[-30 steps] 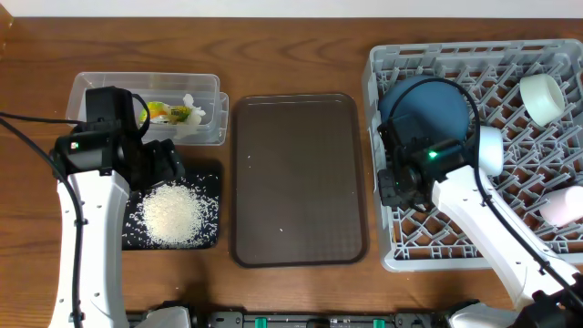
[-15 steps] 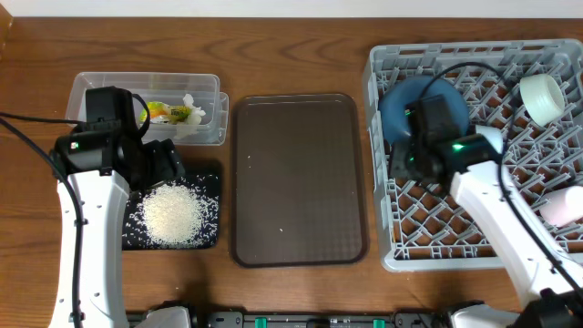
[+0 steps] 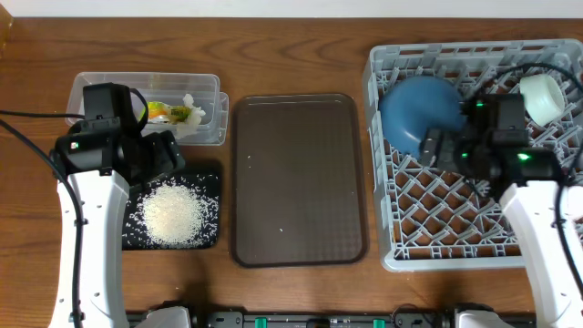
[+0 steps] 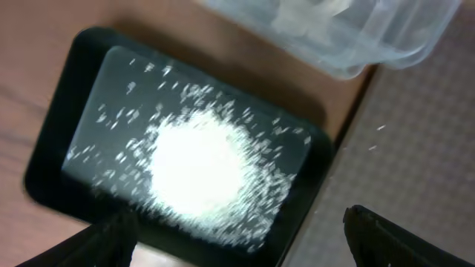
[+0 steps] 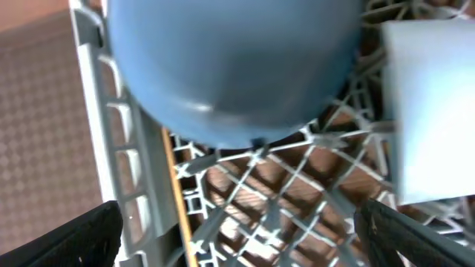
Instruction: Sort waste into correct bins and load items into the dishwasher rack
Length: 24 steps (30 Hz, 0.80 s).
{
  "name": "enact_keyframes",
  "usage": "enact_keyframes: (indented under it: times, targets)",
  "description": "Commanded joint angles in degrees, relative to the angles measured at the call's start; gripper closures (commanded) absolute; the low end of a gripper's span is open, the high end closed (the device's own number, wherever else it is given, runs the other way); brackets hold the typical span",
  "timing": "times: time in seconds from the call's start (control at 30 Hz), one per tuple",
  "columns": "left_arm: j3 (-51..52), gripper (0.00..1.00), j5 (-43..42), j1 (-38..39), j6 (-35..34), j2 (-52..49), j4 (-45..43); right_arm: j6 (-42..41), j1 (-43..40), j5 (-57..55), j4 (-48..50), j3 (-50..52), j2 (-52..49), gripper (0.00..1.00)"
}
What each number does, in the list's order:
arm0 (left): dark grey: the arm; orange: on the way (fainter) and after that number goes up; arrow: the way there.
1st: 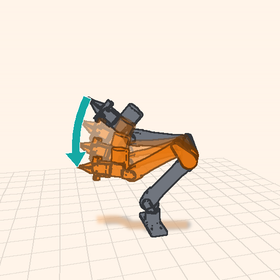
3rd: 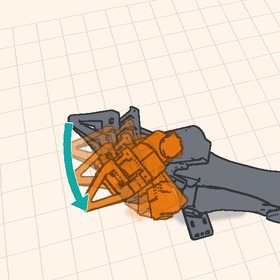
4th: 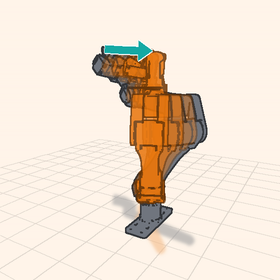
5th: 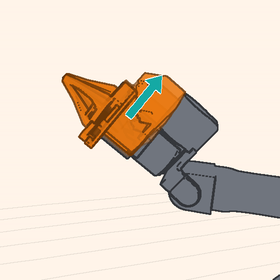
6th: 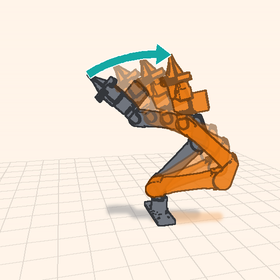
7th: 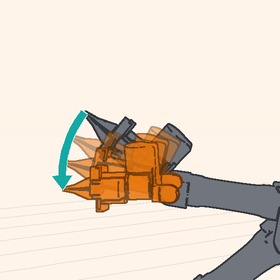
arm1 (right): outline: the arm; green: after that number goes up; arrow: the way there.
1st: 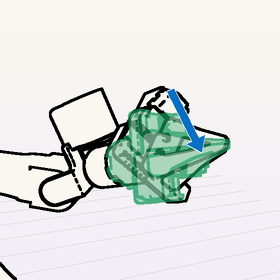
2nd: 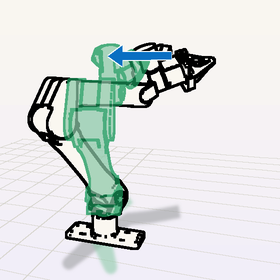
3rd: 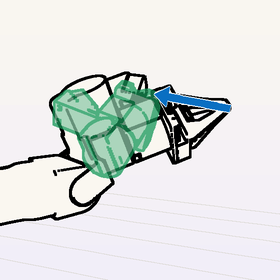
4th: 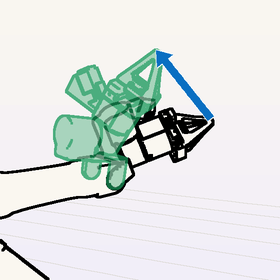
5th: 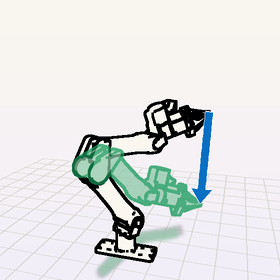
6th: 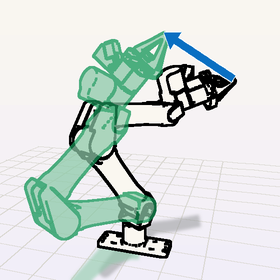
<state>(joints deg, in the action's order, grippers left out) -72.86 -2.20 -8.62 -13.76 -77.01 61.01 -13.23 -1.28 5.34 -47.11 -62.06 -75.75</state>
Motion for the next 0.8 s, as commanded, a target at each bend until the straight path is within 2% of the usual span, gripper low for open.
enact_keyframes:
  times: [0.0, 0.07, 0.23, 0.43, 0.53, 0.77]
  targets:
    - [-0.11, 0.09, -8.85, -0.28, 0.46, 0.59, -1.99, 5.35, -4.35, 6.64, 0.2, 0.09, 1.07, 0.01]
    - [-0.11, 0.09, -13.84, 0.48, 3.85, 0.26, -3.52, 7.02, -6.54, 8.63, 0.15, 0.09, 1.07, 0.01]
    - [-0.11, 0.09, -13.57, 4.22, 5.25, -1.46, -2.34, 7.8, -7.87, 8.57, -3.82, 0.09, 1.07, 0.01]
    - [-0.11, 0.09, -6.23, 6.8, 5.6, -2.29, 7.96, 7.56, -7.87, 3.67, -10.67, 0.09, 1.07, 0.02]
    - [-0.11, 0.09, -5.88, 6.8, 5.57, -2.25, 12.41, 7.54, -7.87, 2.03, -13.2, 0.09, 1.14, 0.02]
    - [0.5, 0.09, -5.9, 6.86, 6.67, 2.29, 13.46, 7.5, -6.69, 1.97, -14.99, 1.11, 6.51, 0.01]
